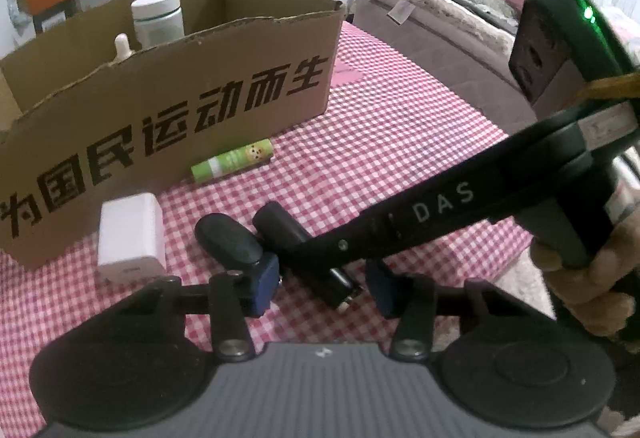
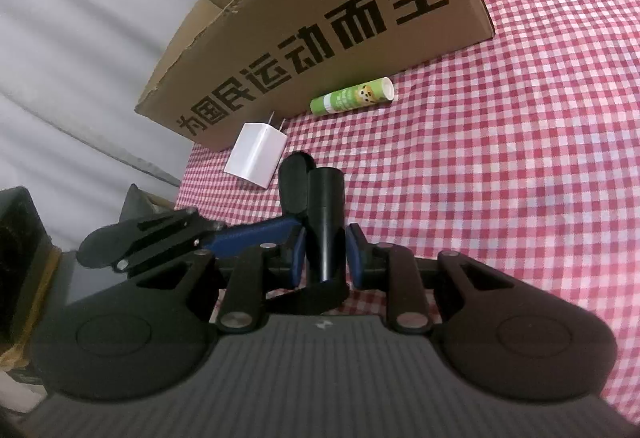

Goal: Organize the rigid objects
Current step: 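Lift the black cylinder with the right gripper, then carry the black cylinder over the box, lower it in, open the right gripper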

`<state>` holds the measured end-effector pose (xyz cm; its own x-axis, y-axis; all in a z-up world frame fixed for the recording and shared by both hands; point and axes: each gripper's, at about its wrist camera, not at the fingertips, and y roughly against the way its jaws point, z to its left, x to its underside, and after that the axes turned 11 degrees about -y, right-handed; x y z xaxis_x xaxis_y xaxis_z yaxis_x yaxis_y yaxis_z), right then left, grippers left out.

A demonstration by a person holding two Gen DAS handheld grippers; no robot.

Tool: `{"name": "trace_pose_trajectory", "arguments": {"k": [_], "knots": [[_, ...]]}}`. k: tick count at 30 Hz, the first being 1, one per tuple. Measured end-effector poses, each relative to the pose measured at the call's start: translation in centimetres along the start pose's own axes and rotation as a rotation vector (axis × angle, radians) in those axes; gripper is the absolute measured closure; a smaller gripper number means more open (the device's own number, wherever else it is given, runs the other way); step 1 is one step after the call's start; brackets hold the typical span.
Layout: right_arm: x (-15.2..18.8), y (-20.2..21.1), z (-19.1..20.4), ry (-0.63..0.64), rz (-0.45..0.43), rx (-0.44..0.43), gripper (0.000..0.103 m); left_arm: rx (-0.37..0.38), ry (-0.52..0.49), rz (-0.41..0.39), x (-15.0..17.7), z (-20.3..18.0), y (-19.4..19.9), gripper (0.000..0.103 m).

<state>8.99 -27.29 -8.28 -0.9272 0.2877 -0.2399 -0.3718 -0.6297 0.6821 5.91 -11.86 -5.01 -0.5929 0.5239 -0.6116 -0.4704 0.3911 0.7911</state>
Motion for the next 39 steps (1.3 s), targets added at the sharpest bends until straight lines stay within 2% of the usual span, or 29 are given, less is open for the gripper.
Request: {"name": "trace_pose_trajectory", "arguments": {"k": [11, 14, 26, 39], "knots": [[-0.1, -0.2, 0.2, 0.0, -0.007, 0.003, 0.082, 0.024, 0.013, 0.017, 1.1, 0.1, -0.6, 0.054], [0.0, -0.1, 0.0, -0.004, -0.012, 0.005, 0.082, 0.027, 0.035, 0.006, 0.6, 1.1, -1.1, 0.047], [-0.2, -0.4, 0.1, -0.01, -0.011, 0.005, 0.082, 0.046, 0.038, 0.004, -0.1, 1.1, -1.7, 0.043], [-1.7, -1.4, 0.5, 0.0, 0.005, -0.003, 0.079, 0.023, 0.088, -0.008, -0.3, 2.4, -1.9, 0.055]]}}
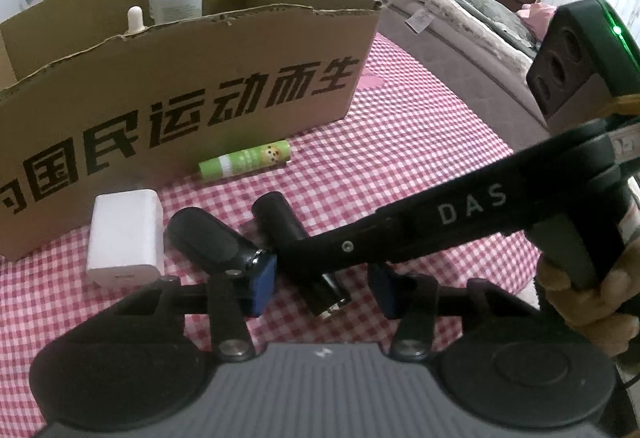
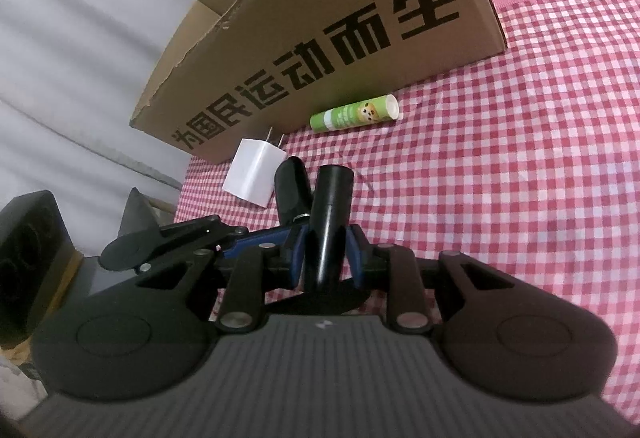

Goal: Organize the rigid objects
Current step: 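Carry the black cylinder over the box, lower it in, open the right gripper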

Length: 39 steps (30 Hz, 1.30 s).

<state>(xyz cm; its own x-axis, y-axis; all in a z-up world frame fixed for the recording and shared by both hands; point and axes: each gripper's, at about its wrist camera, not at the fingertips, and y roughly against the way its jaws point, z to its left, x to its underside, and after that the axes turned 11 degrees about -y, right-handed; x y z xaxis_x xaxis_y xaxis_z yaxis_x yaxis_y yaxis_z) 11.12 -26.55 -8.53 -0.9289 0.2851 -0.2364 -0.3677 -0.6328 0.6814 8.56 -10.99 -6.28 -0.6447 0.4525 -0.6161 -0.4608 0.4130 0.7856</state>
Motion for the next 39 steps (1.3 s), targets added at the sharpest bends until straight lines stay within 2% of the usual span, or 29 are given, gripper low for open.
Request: {"name": "trace_pose_trajectory", "arguments": {"k": [6, 16, 22, 31, 39], "knots": [[0.2, 0.0, 0.1, 0.019, 0.003, -0.002, 0.079, -0.019, -0.006, -0.001, 0.1, 0.0, 0.2, 0.065], [0.8, 1.0, 0.7, 0.027, -0.031, -0.009, 0.078, -0.049, -0.049, -0.033, -0.2, -1.3, 1.3, 0.067], [1.0, 2.8, 1.6, 0.043, -0.076, -0.035, 0.078, -0.072, -0.073, -0.079, -1.1, -1.9, 3.0, 0.067], [-1.7, 6.0, 5.0, 0.124, -0.189, -0.069, 0.078, -0.115, -0.102, -0.175, -5.5, -1.7, 5.6, 0.067], [-7.4, 8.9, 7.5, 0.193, -0.274, -0.078, 0.078, -0.165, -0.132, -0.227, -12.3, -0.5, 5.8, 0.068]]}}
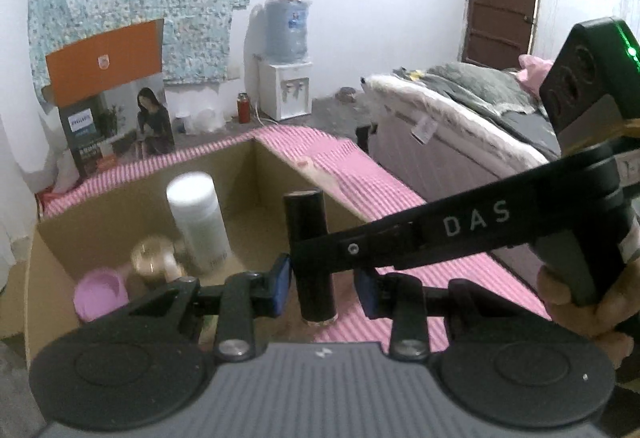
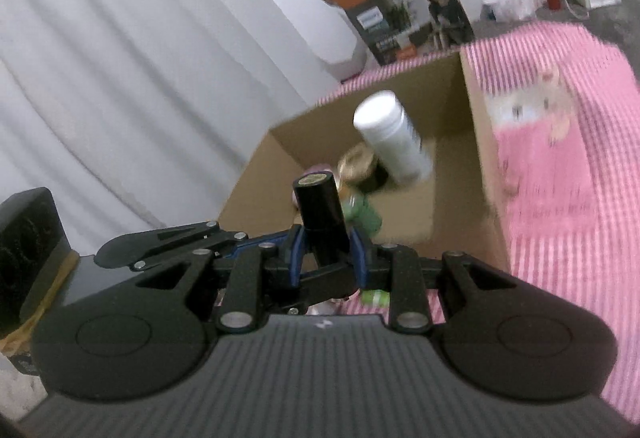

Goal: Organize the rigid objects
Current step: 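Carry the black cylinder over the box, lower it in, open the right gripper, then withdraw the open right gripper from the box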

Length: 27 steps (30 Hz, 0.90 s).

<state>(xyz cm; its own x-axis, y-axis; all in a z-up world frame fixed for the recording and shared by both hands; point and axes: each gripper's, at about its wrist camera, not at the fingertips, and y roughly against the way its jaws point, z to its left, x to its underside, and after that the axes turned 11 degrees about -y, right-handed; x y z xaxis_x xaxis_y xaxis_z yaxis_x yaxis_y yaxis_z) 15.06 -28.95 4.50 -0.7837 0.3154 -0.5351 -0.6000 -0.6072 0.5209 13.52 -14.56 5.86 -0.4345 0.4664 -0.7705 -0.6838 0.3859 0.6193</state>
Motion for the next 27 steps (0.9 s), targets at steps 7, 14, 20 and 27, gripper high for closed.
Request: {"name": "trace_pose_trajectory", "arguments": {"k": [7, 14, 20, 27], "knots": [[-7.1, -2.4, -2.1, -0.025, 0.035, 0.045, 0.078, 0.009, 0.051, 0.08, -4.5, 3.5, -5.7, 0.068], [-12.3, -7.4, -5.4, -0.1, 0.108, 0.124, 0.079, 0.026, 0.14, 0.19, -6.0, 7.1, -12.2, 0.068], [-14.1, -9.8, -6.3, -0.108, 0.151, 0.164, 0.074, 0.02, 0.156, 0.218, -6.1, 7.9, -13.8, 0.056], [-14.1, -8.1, -5.8, -0.08, 0.098, 0.15, 0.052, -0.006, 0.119, 0.164, -6.2, 7.2, -11.6, 0.032]]}}
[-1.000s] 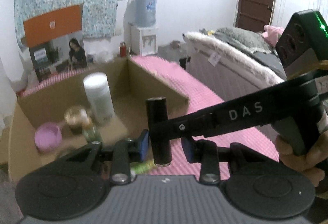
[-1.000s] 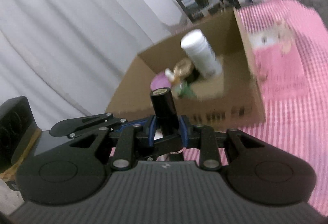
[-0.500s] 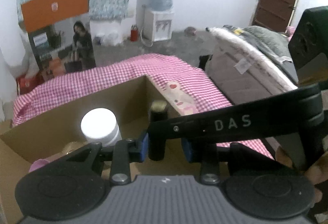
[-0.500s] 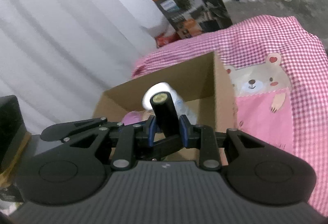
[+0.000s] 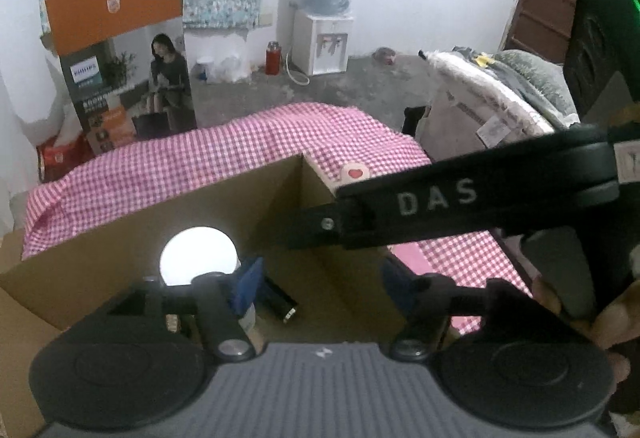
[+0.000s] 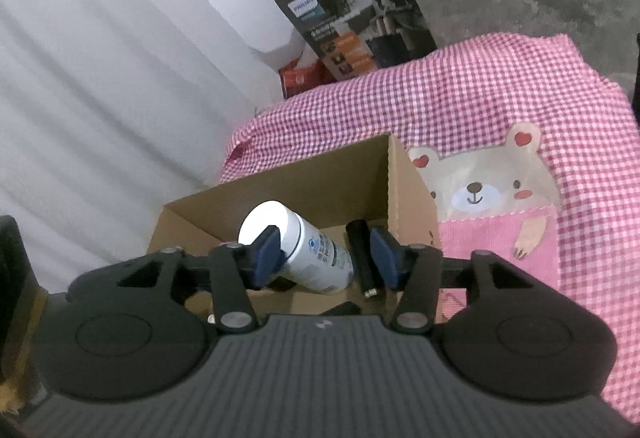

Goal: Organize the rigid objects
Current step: 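Withdraw the open right gripper from the box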

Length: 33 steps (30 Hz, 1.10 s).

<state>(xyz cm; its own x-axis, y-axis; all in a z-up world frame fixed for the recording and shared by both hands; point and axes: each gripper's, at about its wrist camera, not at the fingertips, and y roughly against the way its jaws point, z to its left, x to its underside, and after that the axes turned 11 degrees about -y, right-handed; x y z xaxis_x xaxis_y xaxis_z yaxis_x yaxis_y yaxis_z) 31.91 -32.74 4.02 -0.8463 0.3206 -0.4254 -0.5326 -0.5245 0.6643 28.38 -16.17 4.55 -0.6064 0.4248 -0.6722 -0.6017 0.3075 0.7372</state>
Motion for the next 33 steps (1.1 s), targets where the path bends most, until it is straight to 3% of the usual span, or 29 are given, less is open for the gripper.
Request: {"name": "trace_pose_trajectory", "arguments": {"k": [5, 14, 17, 19, 23, 29, 33], "knots": [[1.3, 3.2, 0.2, 0.009, -0.061, -0.02, 0.04, 0.024, 0.013, -0.066, 0.4, 0.0, 2.7, 0.017], [7.5, 12.2, 1.6, 0.094, -0.263, -0.079, 0.003, 0.015, 0.039, -0.202, 3.6, -1.1, 9.4, 0.008], [10.5, 14.1, 1.9, 0.128, -0.306, -0.083, 0.001, -0.01, 0.031, -0.214, 5.7, -1.6, 11.4, 0.0], [12.2, 14.8, 1.9, 0.136, -0.318, -0.071, 0.001, -0.023, 0.014, -0.202, 7.0, -2.1, 12.4, 0.0], [15.9, 14.8, 2.4, 0.198, -0.34, 0.064, 0.001, -0.024, 0.022, -0.173, 10.1, -2.6, 14.2, 0.0], [20.6, 12.5, 3.7, 0.315, -0.37, 0.356, 0.001, -0.044, 0.077, -0.143, 14.8, -2.9, 15.1, 0.0], [22.5, 12.1, 4.8, 0.406, -0.415, 0.451, 0.001, -0.039, 0.123, -0.134, 17.0, -2.5, 15.1, 0.0]]}}
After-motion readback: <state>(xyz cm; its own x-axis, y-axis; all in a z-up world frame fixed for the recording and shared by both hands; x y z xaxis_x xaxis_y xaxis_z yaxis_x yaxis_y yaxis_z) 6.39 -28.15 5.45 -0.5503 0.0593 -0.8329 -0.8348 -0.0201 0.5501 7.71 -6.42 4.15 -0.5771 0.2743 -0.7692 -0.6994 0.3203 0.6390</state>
